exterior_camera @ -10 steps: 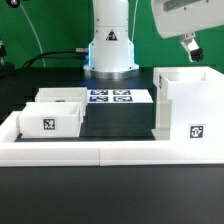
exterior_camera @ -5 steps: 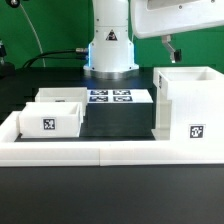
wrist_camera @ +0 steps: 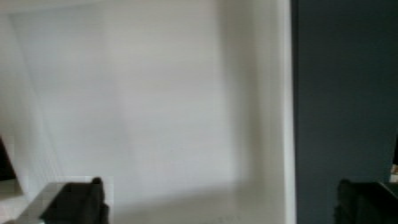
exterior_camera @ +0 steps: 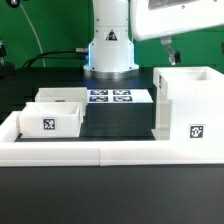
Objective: Assemble drawer
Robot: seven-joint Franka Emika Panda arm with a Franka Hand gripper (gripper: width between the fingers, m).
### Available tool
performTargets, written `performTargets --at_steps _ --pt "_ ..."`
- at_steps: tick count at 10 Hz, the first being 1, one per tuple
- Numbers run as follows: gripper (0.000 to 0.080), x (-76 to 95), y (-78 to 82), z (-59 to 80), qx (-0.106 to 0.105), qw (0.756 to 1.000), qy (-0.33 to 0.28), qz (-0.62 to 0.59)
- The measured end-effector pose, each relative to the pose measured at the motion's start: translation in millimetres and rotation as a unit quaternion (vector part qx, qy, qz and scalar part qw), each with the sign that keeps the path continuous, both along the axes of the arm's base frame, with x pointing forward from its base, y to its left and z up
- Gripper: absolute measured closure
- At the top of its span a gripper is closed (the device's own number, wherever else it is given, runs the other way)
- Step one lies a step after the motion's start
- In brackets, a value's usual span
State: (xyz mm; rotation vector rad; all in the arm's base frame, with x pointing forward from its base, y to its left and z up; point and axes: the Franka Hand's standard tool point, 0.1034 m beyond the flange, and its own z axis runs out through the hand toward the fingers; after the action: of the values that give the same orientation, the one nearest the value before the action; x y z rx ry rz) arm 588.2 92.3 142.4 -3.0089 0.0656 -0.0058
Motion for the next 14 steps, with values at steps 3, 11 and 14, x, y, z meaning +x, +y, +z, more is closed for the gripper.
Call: performTargets --at_steps 3,11,14 --pt "0.0150 -15.6 -51.0 -5.9 -0.018 1.000 -0.012 0.001" --pt "0.0150 -19.7 -98.9 -10.6 -0.020 1.000 -0.016 0.006" --pt "0.0150 -43.8 -130.3 -35.5 -0.036 0.999 -0.022 -0.005"
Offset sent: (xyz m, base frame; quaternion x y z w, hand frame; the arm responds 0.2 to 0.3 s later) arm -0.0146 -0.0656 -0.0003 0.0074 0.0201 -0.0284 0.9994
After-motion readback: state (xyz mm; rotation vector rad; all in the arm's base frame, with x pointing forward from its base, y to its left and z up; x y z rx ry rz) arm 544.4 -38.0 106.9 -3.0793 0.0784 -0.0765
